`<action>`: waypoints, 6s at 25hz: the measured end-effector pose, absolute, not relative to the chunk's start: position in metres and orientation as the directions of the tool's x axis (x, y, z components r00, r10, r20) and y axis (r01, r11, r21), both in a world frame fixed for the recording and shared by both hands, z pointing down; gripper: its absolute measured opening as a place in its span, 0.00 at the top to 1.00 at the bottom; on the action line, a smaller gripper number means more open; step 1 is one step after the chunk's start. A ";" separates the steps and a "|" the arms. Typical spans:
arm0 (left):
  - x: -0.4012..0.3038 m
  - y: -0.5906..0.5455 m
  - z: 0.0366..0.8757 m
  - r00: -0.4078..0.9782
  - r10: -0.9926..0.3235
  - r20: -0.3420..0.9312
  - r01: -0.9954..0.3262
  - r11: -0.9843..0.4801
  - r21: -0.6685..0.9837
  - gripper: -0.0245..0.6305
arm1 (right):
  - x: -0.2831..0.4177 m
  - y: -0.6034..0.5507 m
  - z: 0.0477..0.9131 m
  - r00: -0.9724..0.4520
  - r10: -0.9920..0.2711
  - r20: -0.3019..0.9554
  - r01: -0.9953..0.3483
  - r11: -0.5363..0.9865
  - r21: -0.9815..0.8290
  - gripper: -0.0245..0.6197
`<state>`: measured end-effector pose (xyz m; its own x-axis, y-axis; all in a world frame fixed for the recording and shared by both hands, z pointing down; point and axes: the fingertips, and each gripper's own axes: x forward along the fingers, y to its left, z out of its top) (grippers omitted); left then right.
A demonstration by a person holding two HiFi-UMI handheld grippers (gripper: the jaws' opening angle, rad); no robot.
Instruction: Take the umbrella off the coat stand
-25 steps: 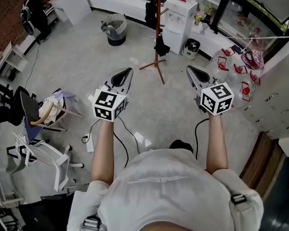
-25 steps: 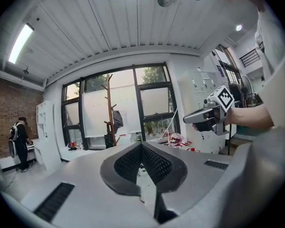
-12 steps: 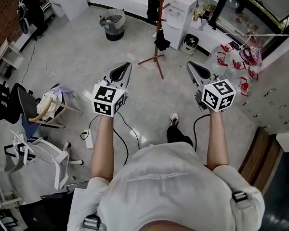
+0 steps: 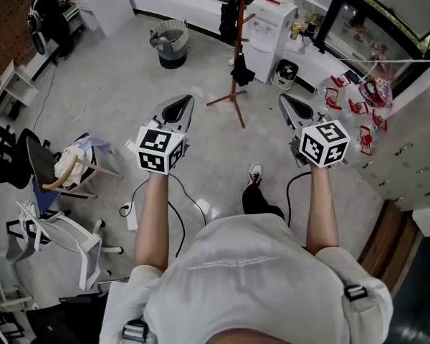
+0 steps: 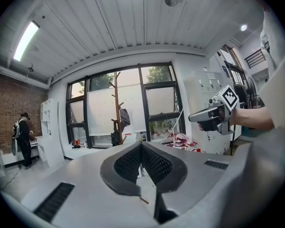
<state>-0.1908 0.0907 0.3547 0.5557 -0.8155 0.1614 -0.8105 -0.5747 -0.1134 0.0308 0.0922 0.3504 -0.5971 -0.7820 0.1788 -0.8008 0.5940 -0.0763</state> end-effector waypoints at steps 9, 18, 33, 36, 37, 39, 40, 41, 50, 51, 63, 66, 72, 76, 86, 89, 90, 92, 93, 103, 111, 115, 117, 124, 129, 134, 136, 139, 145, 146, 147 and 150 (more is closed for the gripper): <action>-0.162 -0.023 0.368 0.483 -0.856 0.185 -0.857 -0.505 -0.099 0.94 | 0.076 -0.021 0.372 -0.594 -0.786 0.170 -0.804 0.580 -0.130 0.93; -0.120 -0.156 0.369 0.468 -0.859 0.209 -0.859 -0.498 -0.121 0.94 | 0.117 -0.163 0.374 -0.620 -0.766 0.170 -0.785 0.603 -0.143 0.93; -0.103 -0.303 0.395 0.397 -0.884 0.246 -0.898 -0.430 -0.095 0.94 | 0.112 -0.299 0.403 -0.711 -0.666 0.226 -0.697 0.711 -0.099 0.92; -0.102 -0.324 0.407 0.412 -0.872 0.263 -0.891 -0.446 -0.085 0.90 | 0.110 -0.315 0.410 -0.706 -0.667 0.236 -0.702 0.703 -0.114 0.93; -0.102 -0.332 0.410 0.417 -0.868 0.269 -0.888 -0.452 -0.082 0.83 | 0.108 -0.322 0.412 -0.702 -0.671 0.239 -0.706 0.698 -0.117 0.93; -0.105 -0.348 0.418 0.431 -0.856 0.284 -0.881 -0.468 -0.073 0.77 | 0.104 -0.334 0.417 -0.692 -0.679 0.244 -0.717 0.685 -0.130 0.93; -0.106 -0.356 0.422 0.442 -0.848 0.293 -0.875 -0.479 -0.066 0.74 | 0.102 -0.339 0.421 -0.686 -0.684 0.248 -0.723 0.677 -0.136 0.92; -0.107 -0.364 0.427 0.454 -0.838 0.301 -0.868 -0.492 -0.059 0.71 | 0.099 -0.344 0.424 -0.679 -0.689 0.252 -0.730 0.669 -0.138 0.93; -0.093 -0.443 0.474 0.608 -0.679 0.411 -0.749 -0.662 0.013 0.41 | 0.089 -0.392 0.428 -0.577 -0.775 0.260 -0.816 0.559 -0.147 0.92; -0.091 -0.449 0.482 0.620 -0.660 0.424 -0.736 -0.676 0.023 0.40 | 0.089 -0.395 0.431 -0.563 -0.782 0.266 -0.826 0.544 -0.147 0.92; -0.068 -0.491 0.551 0.722 -0.493 0.485 -0.637 -0.746 0.191 0.27 | 0.087 -0.410 0.470 -0.470 -0.804 0.364 -0.882 0.440 -0.168 0.92; -0.059 -0.494 0.560 0.754 -0.452 0.476 -0.602 -0.766 0.225 0.26 | 0.086 -0.408 0.481 -0.454 -0.802 0.387 -0.891 0.419 -0.176 0.92; -0.045 -0.497 0.573 0.788 -0.401 0.468 -0.556 -0.791 0.257 0.26 | 0.084 -0.409 0.492 -0.427 -0.804 0.414 -0.904 0.384 -0.188 0.92; -0.035 -0.500 0.580 0.787 -0.400 0.470 -0.551 -0.799 0.242 0.27 | 0.085 -0.409 0.493 -0.411 -0.808 0.423 -0.912 0.368 -0.183 0.92; -0.031 -0.500 0.579 0.780 -0.421 0.463 -0.563 -0.795 0.226 0.43 | 0.094 -0.402 0.492 -0.382 -0.818 0.430 -0.924 0.339 -0.176 0.92; -0.033 -0.500 0.580 0.760 -0.434 0.485 -0.583 -0.784 0.212 0.46 | 0.098 -0.401 0.491 -0.380 -0.818 0.431 -0.925 0.341 -0.169 0.92; -0.034 -0.499 0.579 0.754 -0.437 0.490 -0.588 -0.781 0.210 0.46 | 0.099 -0.401 0.490 -0.381 -0.817 0.432 -0.925 0.343 -0.165 0.92; -0.036 -0.498 0.579 0.743 -0.444 0.500 -0.599 -0.774 0.204 0.47 | 0.102 -0.399 0.488 -0.382 -0.817 0.432 -0.924 0.349 -0.157 0.92; -0.037 -0.497 0.579 0.738 -0.447 0.505 -0.604 -0.771 0.201 0.48 | 0.103 -0.399 0.487 -0.382 -0.817 0.431 -0.924 0.350 -0.155 0.92; -0.050 -0.493 0.568 0.679 -0.505 0.533 -0.667 -0.728 0.159 0.50 | 0.115 -0.396 0.478 -0.408 -0.813 0.415 -0.912 0.382 -0.150 0.92; -0.059 -0.494 0.534 0.660 -0.568 0.491 -0.713 -0.680 0.172 0.50 | 0.117 -0.396 0.462 -0.441 -0.810 0.386 -0.895 0.428 -0.124 0.92; -0.069 -0.491 0.521 0.643 -0.593 0.484 -0.735 -0.656 0.173 0.50 | 0.118 -0.394 0.456 -0.447 -0.811 0.378 -0.892 0.436 -0.119 0.92; -0.074 -0.488 0.516 0.632 -0.607 0.481 -0.749 -0.639 0.177 0.50 | 0.119 -0.393 0.454 -0.454 -0.810 0.372 -0.888 0.443 -0.119 0.92; -0.094 -0.468 0.504 0.585 -0.654 0.481 -0.791 -0.592 0.157 0.50 | 0.118 -0.385 0.445 -0.488 -0.804 0.340 -0.871 0.474 -0.131 0.92; -0.103 -0.447 0.492 0.545 -0.677 0.494 -0.802 -0.594 0.071 0.50 | 0.114 -0.381 0.435 -0.516 -0.798 0.311 -0.855 0.500 -0.137 0.92; -0.119 -0.421 0.478 0.516 -0.715 0.472 -0.830 -0.553 0.069 0.50 | 0.107 -0.374 0.423 -0.548 -0.788 0.281 -0.835 0.538 -0.120 0.92; -0.126 -0.409 0.473 0.495 -0.734 0.465 -0.846 -0.528 0.068 0.50 | 0.107 -0.371 0.417 -0.559 -0.784 0.270 -0.827 0.552 -0.108 0.92; -0.136 -0.390 0.465 0.462 -0.762 0.453 -0.869 -0.492 0.058 0.50 | 0.107 -0.366 0.407 -0.574 -0.779 0.252 -0.815 0.573 -0.084 0.92; -0.153 -0.346 0.448 0.402 -0.813 0.420 -0.904 -0.426 0.041 0.50 | 0.099 -0.348 0.387 -0.622 -0.753 0.215 -0.776 0.630 -0.038 0.92; -0.154 -0.339 0.445 0.393 -0.820 0.415 -0.908 -0.417 0.036 0.50 | 0.097 -0.344 0.384 -0.631 -0.747 0.211 -0.767 0.640 -0.028 0.92; -0.156 -0.331 0.442 0.384 -0.827 0.411 -0.912 -0.408 0.032 0.50 | 0.095 -0.340 0.382 -0.639 -0.741 0.206 -0.760 0.650 -0.020 0.92; -0.158 -0.309 0.437 0.362 -0.843 0.399 -0.923 -0.384 0.024 0.50 | 0.094 -0.327 0.378 -0.658 -0.727 0.195 -0.742 0.671 -0.002 0.92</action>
